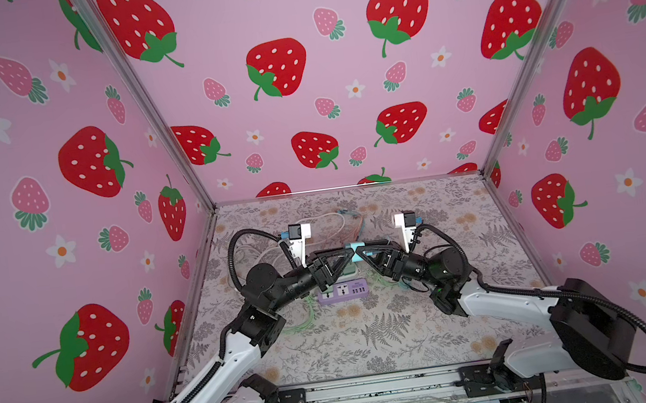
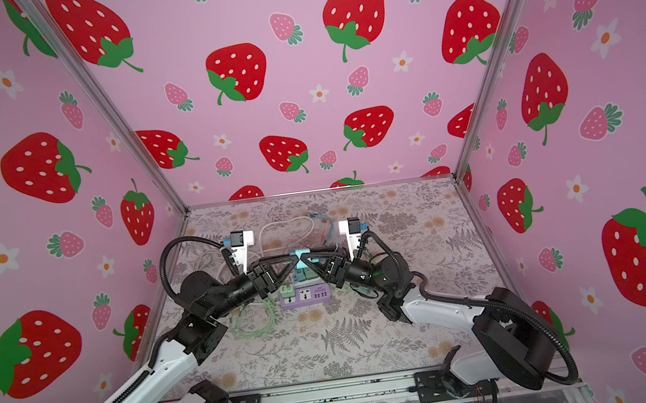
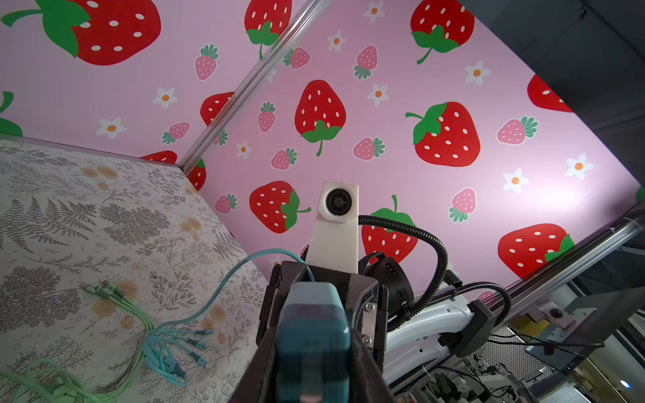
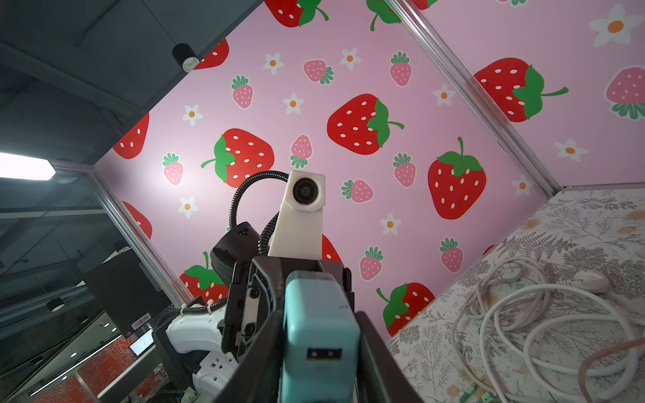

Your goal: Insert the plug

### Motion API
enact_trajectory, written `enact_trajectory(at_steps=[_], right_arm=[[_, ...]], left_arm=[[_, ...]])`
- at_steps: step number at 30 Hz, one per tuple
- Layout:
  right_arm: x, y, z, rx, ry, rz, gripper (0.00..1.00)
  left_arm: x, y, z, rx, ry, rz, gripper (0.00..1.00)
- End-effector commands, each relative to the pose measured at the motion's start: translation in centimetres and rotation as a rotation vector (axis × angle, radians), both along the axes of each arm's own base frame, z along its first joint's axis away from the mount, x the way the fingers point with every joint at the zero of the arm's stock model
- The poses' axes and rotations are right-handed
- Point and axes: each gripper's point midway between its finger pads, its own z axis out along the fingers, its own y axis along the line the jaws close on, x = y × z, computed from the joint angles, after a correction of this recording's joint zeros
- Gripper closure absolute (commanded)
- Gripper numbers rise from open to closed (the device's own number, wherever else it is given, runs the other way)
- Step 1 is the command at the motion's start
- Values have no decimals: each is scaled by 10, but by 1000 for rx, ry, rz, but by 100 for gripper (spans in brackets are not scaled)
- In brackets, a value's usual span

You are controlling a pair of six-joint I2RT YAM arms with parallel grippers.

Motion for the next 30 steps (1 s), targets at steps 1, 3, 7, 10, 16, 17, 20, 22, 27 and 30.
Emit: enact_trajectory(at_steps=[1, 3, 7, 10, 16, 17, 20, 22, 27, 30], right_arm=[[-4, -3, 22, 26, -61, -3, 85], [-1, -1, 19, -14, -73, -20, 88], [1, -2, 21, -58, -105, -35, 88], [6, -2, 19, -96, -112, -42, 89], [7, 0, 12, -157, -119, -17, 90], [6, 1, 12, -159, -122, -4, 90], [2, 3, 12, -153, -119, 26, 90], [0, 2, 15, -143, -117, 35, 90], [-3, 2, 22, -121, -114, 56, 90], [-4, 2, 22, -115, -105, 64, 89]], left_arm=[[-1, 1, -2, 53, 20, 0, 64], [-2, 2, -4, 68, 33, 1, 61], [-4, 9, -10, 83, 53, 17, 49], [-5, 14, -14, 94, 65, 31, 44], [-8, 22, -26, 105, 83, 53, 41], [-9, 21, -25, 100, 79, 41, 38], [-10, 14, -26, 93, 77, -1, 36], [-11, 9, -24, 89, 73, -39, 36], [-6, 1, -28, 90, 78, -69, 39], [-5, -2, -23, 76, 64, -87, 49]])
